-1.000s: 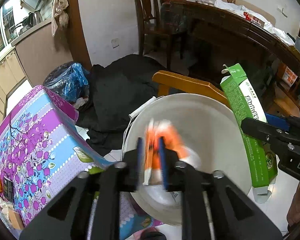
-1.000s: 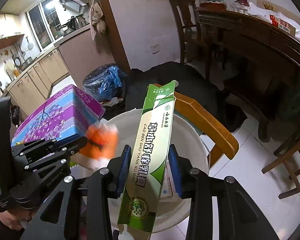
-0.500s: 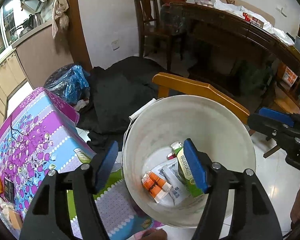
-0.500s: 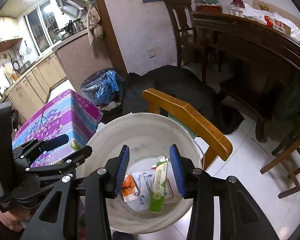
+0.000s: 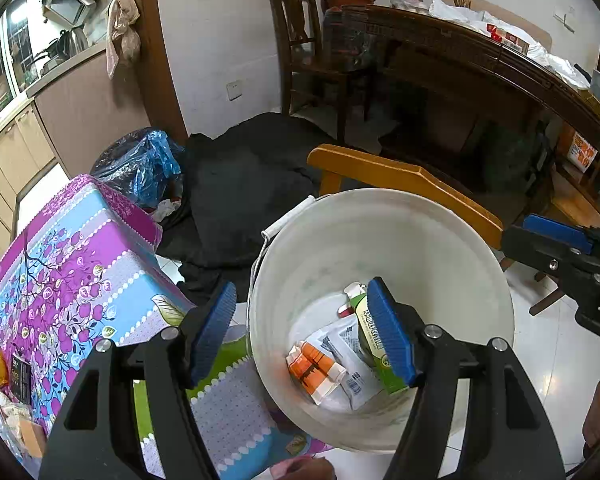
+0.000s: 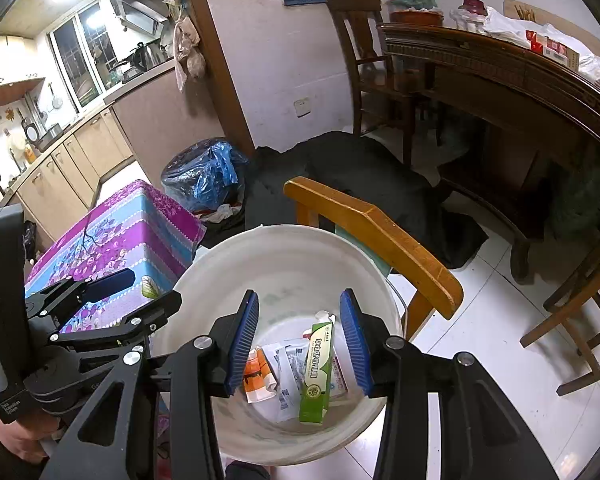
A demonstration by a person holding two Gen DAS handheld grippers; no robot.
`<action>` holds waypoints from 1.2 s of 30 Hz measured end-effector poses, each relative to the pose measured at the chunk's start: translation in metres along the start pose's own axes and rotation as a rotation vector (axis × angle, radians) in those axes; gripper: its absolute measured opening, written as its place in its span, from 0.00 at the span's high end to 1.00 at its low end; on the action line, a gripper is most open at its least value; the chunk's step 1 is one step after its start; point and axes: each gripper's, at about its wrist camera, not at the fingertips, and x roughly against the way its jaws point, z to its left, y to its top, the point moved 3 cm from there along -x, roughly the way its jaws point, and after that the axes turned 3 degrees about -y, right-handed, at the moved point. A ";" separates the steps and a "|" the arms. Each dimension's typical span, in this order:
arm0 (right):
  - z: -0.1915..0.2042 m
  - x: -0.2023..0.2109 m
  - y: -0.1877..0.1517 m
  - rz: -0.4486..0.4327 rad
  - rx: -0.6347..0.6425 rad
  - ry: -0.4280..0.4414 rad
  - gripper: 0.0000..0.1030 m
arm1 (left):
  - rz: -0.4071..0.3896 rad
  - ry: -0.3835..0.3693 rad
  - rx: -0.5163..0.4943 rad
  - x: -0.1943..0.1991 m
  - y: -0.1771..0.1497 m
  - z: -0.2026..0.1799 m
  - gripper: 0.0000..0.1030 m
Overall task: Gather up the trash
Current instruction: 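Open both tools to drop the packet and green box into the bucket, then move both tools back over the table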
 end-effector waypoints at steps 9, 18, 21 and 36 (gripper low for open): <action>0.004 0.010 -0.003 -0.028 0.019 -0.008 0.39 | -0.012 0.002 -0.010 0.004 -0.002 0.000 0.32; 0.038 0.076 -0.015 -0.258 0.067 0.003 0.18 | -0.132 0.011 -0.034 0.052 -0.025 0.017 0.16; 0.065 0.098 -0.025 -0.339 0.090 0.073 0.18 | -0.190 0.055 -0.033 0.083 -0.046 0.046 0.15; 0.306 0.095 -0.092 -0.288 0.383 0.505 0.18 | -0.212 0.322 0.345 0.198 -0.185 0.292 0.16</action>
